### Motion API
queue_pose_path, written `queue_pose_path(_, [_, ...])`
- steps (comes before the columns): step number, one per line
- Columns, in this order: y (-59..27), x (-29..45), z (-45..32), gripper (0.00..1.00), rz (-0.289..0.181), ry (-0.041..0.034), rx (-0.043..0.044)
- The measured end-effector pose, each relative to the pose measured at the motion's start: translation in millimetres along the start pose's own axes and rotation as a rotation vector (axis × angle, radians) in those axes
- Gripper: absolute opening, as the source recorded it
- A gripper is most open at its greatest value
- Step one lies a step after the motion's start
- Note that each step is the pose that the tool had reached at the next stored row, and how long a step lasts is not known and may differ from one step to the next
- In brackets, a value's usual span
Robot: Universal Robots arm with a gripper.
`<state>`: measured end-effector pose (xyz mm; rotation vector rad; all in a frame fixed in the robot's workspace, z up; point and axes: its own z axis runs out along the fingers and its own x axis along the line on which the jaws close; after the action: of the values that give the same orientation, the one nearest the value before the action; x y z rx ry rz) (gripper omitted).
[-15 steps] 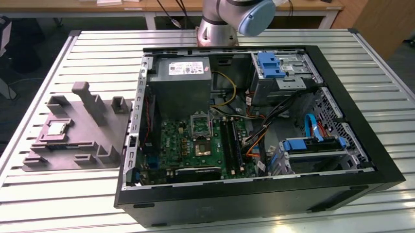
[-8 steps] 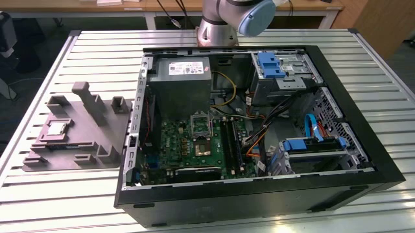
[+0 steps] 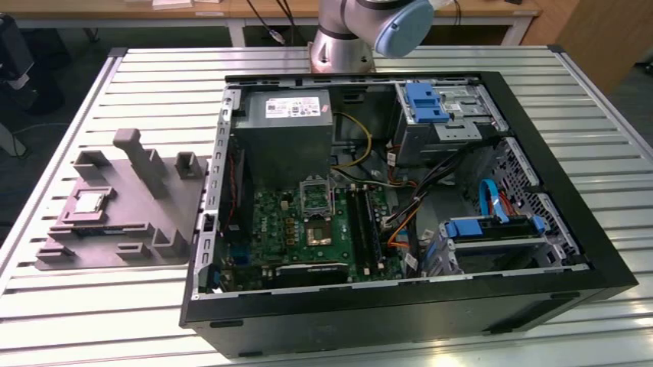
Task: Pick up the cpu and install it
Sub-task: 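Pick up the cpu and move it towards the insertion slot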
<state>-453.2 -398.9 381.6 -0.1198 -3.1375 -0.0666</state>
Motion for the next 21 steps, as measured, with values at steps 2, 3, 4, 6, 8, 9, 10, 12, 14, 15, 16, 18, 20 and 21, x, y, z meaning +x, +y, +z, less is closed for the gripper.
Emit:
queue_pose_path(2, [0.0, 0.0, 0.0, 0.59, -0.001, 0.0001, 0.0])
queue_pose_path(3, [0.0, 0.1, 0.2, 0.59, -0.004, 0.0009, 0.0001])
queue_pose_path(4, [0.0, 0.1, 0.7, 0.59, -0.009, 0.0026, 0.0007])
queue_pose_path(6, [0.0, 0.1, 1.0, 0.59, -0.013, 0.0041, 0.0027])
queue_pose_path(8, [-0.1, 0.0, 1.1, 0.59, -0.014, 0.004, 0.0049])
queue_pose_path(9, [0.0, 0.0, 1.3, 0.59, -0.014, 0.004, 0.005])
queue_pose_path(10, [-0.1, 0.0, 1.4, 0.59, -0.014, 0.0041, 0.005])
queue_pose_path(12, [-0.1, 0.0, 1.7, 0.59, -0.014, 0.0039, 0.0049])
queue_pose_path(14, [-0.1, 0.0, 2.1, 0.59, -0.014, 0.004, 0.005])
queue_pose_path(15, [-0.1, 0.0, 2.3, 0.59, -0.014, 0.004, 0.005])
queue_pose_path(16, [-0.1, 0.0, 2.6, 0.59, -0.014, 0.0039, 0.005])
queue_pose_path(18, [-0.1, 0.0, 3.1, 0.59, -0.014, 0.004, 0.0049])
queue_pose_path(20, [-0.2, 0.0, 3.7, 0.59, -0.014, 0.004, 0.005])
queue_pose_path(21, [-0.2, 0.0, 3.9, 0.59, -0.014, 0.004, 0.005])
